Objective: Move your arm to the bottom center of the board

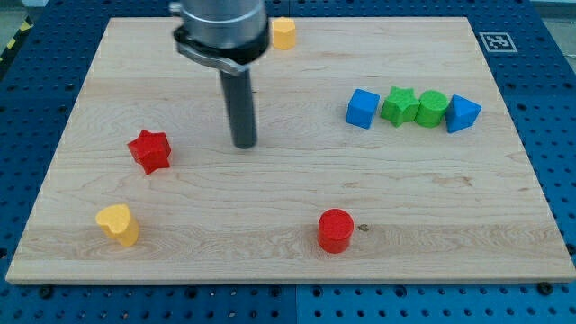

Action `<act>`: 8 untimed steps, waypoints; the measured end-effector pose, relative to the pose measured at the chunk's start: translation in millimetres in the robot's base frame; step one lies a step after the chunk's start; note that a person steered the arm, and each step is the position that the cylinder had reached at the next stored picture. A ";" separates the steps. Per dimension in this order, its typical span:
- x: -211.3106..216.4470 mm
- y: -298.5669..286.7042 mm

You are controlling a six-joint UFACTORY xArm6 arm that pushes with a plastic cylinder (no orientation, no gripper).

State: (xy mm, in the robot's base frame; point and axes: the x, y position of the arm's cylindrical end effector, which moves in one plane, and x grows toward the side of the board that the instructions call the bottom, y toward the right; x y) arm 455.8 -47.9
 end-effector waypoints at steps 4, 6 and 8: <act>32.3 50.0; 57.2 118.2; 111.7 192.7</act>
State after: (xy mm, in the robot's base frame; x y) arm 567.5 144.8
